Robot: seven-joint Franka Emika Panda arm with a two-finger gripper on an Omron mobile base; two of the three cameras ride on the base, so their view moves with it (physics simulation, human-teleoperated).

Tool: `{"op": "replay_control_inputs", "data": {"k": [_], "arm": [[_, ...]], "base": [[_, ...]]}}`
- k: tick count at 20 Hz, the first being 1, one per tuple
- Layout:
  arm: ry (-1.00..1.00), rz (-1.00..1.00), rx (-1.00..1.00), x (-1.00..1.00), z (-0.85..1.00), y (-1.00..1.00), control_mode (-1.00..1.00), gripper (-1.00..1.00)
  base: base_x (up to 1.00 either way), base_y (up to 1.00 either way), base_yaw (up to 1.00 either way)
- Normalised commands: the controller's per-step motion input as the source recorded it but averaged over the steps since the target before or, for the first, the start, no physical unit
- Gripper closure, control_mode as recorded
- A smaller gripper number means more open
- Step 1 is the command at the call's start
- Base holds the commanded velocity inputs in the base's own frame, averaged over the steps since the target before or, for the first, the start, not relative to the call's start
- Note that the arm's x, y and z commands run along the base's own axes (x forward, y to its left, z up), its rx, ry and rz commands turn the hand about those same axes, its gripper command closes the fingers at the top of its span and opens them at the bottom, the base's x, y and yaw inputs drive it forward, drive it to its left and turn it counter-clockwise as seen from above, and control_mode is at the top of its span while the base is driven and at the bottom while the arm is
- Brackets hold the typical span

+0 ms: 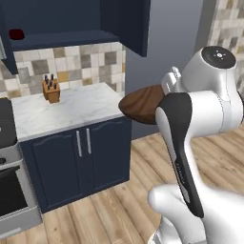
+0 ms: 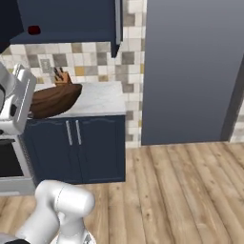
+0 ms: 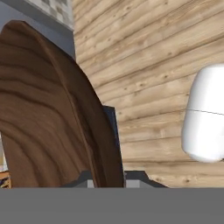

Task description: Pick the mug and place it in the sink. Pick the bowl and place it in the open cabinet and then close the cabinet.

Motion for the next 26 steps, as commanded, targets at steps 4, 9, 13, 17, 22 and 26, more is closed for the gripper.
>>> {"op": "replay_control_inputs", "data": {"k": [4,9,13,17,22,26], "arm": [[0.0,0.0,0.0,0.0,0.0,0.0,1.0,1.0],[0.0,0.0,0.0,0.0,0.0,0.0,1.0,1.0],[0.0,0.0,0.0,0.0,0.0,0.0,1.0,1.0],[0.0,0.0,0.0,0.0,0.0,0.0,1.0,1.0],[0.0,0.0,0.0,0.0,0.0,0.0,1.0,1.0],[0.0,0.0,0.0,0.0,0.0,0.0,1.0,1.0]], "base": [[0.33,0.07,0.06],[0.37,0.0,0.24],[0.23,0.0,0.24],[0.05,-0.2,0.17],[0.48,-0.23,0.0],[0.57,-0.07,0.0]]}}
